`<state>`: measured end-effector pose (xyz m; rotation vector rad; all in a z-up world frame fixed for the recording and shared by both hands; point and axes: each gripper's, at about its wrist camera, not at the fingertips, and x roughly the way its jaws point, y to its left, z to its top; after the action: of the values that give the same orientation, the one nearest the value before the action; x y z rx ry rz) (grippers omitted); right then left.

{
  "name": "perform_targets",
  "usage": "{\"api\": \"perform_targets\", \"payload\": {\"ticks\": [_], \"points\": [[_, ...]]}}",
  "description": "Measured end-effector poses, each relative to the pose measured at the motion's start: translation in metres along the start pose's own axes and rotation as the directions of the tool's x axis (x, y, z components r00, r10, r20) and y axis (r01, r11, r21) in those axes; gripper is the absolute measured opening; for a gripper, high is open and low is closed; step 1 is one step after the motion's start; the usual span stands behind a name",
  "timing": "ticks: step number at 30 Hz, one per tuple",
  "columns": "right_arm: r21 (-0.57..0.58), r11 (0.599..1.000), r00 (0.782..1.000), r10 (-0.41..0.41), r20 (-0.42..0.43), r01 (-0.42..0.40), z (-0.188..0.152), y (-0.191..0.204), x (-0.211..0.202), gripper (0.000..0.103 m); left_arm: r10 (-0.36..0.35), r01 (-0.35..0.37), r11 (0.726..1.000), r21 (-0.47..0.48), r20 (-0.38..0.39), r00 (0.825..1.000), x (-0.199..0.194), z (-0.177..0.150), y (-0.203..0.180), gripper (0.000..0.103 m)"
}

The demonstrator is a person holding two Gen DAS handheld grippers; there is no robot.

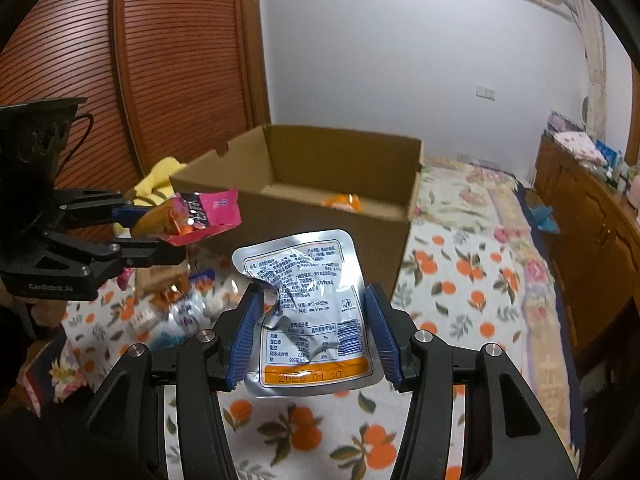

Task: Organize snacks
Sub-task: 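Lift both held packets and carry them over the open box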

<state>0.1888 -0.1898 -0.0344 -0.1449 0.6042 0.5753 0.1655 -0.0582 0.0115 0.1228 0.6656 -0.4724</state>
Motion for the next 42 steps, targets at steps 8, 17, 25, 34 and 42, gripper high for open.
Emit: {"api": "perform_targets", "payload": {"ticks": [8, 17, 25, 34, 42], "points": [[-0.034, 0.999, 1.000, 0.015, 0.023, -0.014, 0.027, 0.012, 0.006, 0.053, 0.045, -0.045, 0.999, -0.024, 0.019, 0.999, -0.001, 0.014, 0.019, 0.040], [-0.039, 0.999, 1.000, 0.006, 0.019, -0.005, 0.049, 0.013, 0.023, 0.053, 0.094, -0.092, 0.994, -0.051, 0.035, 0.995, 0.004, 0.027, 0.042, 0.040], [-0.008, 1.000, 1.000, -0.008, 0.017, 0.008, 0.071, 0.002, 0.042, 0.053, 0.139, -0.135, 0.985, -0.108, 0.028, 0.990, 0.020, 0.036, 0.069, 0.041], [-0.010, 0.999, 0.999, -0.040, -0.011, 0.040, 0.082, -0.003, 0.066, 0.053, 0.170, -0.168, 0.975, -0.147, 0.001, 0.985, 0.039, 0.038, 0.088, 0.041], [0.023, 0.999, 0.999, -0.038, -0.033, 0.039, 0.082, -0.008, 0.086, 0.053, 0.197, -0.197, 0.968, -0.157, -0.018, 0.980, 0.052, 0.043, 0.095, 0.041]]}}
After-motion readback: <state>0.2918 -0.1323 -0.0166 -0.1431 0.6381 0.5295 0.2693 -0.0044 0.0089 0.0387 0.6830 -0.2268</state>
